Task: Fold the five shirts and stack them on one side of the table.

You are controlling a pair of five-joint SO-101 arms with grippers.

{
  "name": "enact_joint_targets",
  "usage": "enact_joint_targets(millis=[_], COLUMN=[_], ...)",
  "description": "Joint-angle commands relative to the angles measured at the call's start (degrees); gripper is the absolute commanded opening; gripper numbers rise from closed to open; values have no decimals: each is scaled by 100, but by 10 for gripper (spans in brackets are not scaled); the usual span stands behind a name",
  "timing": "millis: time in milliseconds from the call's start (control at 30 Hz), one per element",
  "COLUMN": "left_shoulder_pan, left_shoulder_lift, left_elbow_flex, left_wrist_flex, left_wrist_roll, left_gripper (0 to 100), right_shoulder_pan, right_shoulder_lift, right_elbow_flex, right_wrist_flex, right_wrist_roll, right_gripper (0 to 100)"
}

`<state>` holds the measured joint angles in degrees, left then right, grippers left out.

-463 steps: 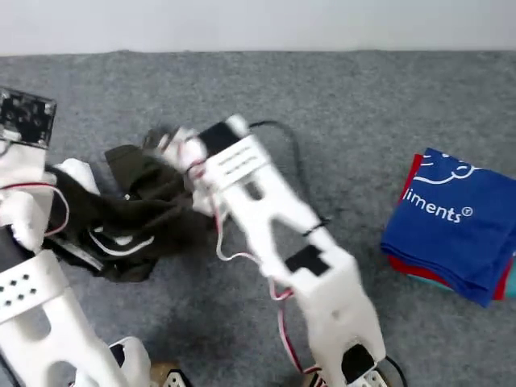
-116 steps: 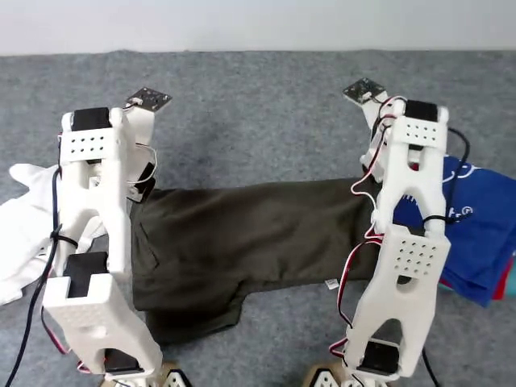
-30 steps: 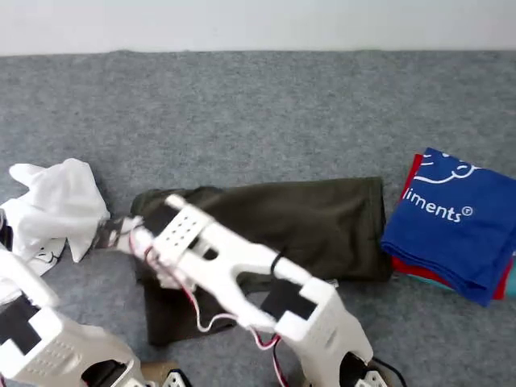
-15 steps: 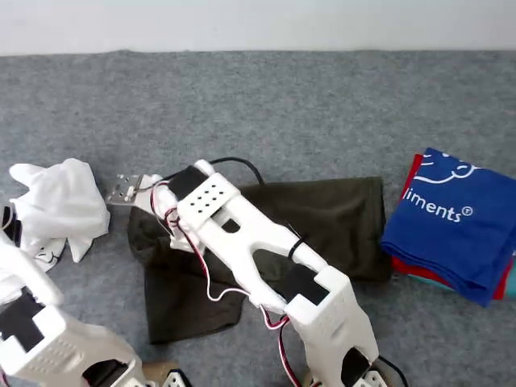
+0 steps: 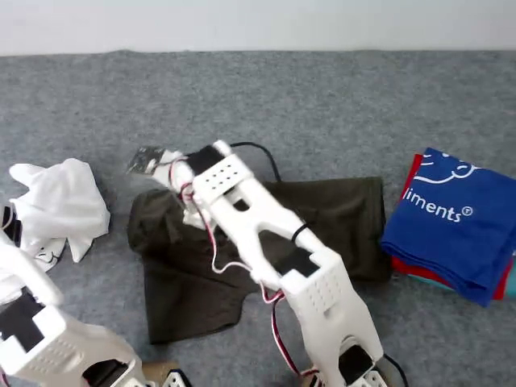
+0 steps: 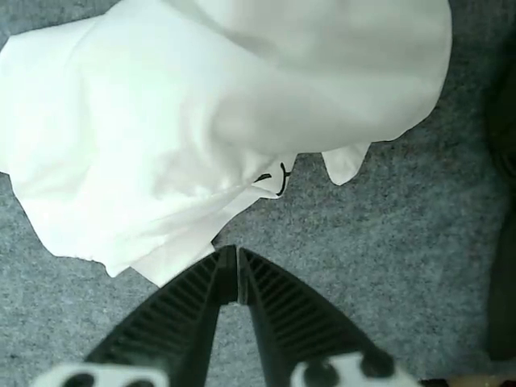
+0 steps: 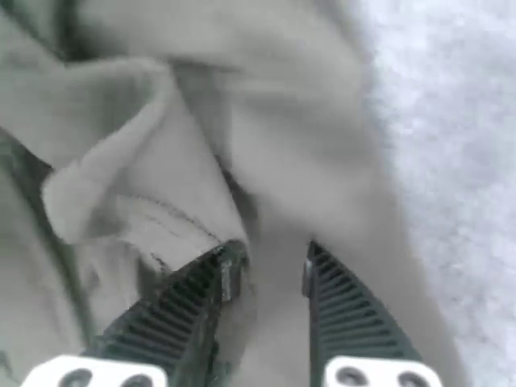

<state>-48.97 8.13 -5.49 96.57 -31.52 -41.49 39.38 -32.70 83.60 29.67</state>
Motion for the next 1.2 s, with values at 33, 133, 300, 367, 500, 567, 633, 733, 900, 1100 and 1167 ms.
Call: enact_joint_targets(millis=[33,133,300,367,500,567,633,733,900,1100,1167], left_shoulder_pan=[35,44,44,44,44,44,44,44,44,44,44], left_shoulder_lift=[-53,-53,-44,-44,-44,-44,-44,-44,-44,-44,-44], left_elbow_flex=[-48,-48,-48,-48,-48,-48,-48,-48,-48,-48,-48], left_wrist_flex=[-79,-97,-105,-105,-105,-105,-105,-105,-105,-114,-123], left_wrist_roll=[-26,-18,-18,-18,18,70,88,88,88,88,88], left_gripper=[14,14,14,14,14,14,14,14,14,14,14], right_shoulder_pan=[119,-13,-549,-813,-1367,-1490,-1499,-1147,-84,189,57], right_shoulder_lift=[-31,-66,-75,-84,40,207,435,875,1147,1165,1156], right_elbow_flex=[-1073,-1512,-2057,-2048,-2031,-2040,-2040,-2075,-2382,-3297,-3297], right_wrist_flex=[629,1191,1930,1930,1921,1912,1895,1640,787,743,901], right_wrist_roll=[9,9,0,-35,-343,-352,-334,-158,914,1090,1090], right_gripper=[104,72,8,10,10,10,10,10,13,14,13])
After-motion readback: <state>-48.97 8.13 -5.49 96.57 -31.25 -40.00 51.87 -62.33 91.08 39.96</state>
